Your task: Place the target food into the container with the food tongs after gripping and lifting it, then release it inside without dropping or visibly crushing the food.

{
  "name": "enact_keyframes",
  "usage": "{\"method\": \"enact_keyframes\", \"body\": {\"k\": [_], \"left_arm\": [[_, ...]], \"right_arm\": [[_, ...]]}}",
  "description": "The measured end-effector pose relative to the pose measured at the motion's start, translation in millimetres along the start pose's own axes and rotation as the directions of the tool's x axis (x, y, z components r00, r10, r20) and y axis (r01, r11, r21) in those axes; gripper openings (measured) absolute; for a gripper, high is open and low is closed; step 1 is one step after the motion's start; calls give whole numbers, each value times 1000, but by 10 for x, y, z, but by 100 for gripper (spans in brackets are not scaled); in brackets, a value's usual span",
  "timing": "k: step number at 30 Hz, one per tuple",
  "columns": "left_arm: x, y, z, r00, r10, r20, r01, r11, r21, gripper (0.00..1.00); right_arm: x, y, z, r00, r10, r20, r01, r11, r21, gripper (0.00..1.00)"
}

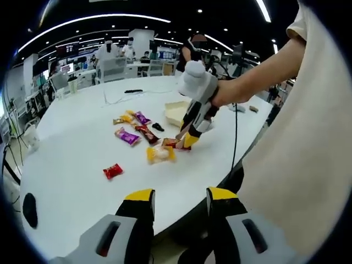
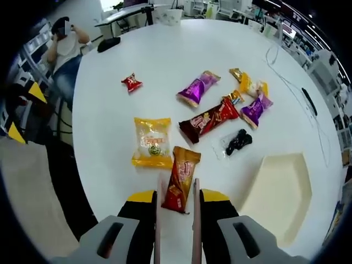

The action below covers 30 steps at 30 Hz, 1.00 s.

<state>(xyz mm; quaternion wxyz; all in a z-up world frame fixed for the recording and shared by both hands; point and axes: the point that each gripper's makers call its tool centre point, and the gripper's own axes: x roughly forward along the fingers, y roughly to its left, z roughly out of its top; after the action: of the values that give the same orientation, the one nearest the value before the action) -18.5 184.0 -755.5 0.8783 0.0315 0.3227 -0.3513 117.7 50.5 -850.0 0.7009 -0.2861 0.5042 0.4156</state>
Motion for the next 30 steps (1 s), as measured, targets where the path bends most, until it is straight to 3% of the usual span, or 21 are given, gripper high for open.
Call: {"method": "enact_keyframes", "body": {"k": [6, 17, 30], "left_arm": [[17, -44, -26, 1000, -20, 0, 20, 1000, -2, 46], [9, -4, 31, 1000, -23, 10, 23, 1000, 14, 47], [7, -10, 31, 1000, -18, 7, 17, 999, 30, 44]], "right_arm": [[20, 9, 27, 1000, 2, -10, -2, 1000, -8, 30], [58, 11, -2, 998, -12, -55, 11, 1000, -13, 29], [49, -44, -14, 999, -40, -29, 40, 999, 6, 24]]}}
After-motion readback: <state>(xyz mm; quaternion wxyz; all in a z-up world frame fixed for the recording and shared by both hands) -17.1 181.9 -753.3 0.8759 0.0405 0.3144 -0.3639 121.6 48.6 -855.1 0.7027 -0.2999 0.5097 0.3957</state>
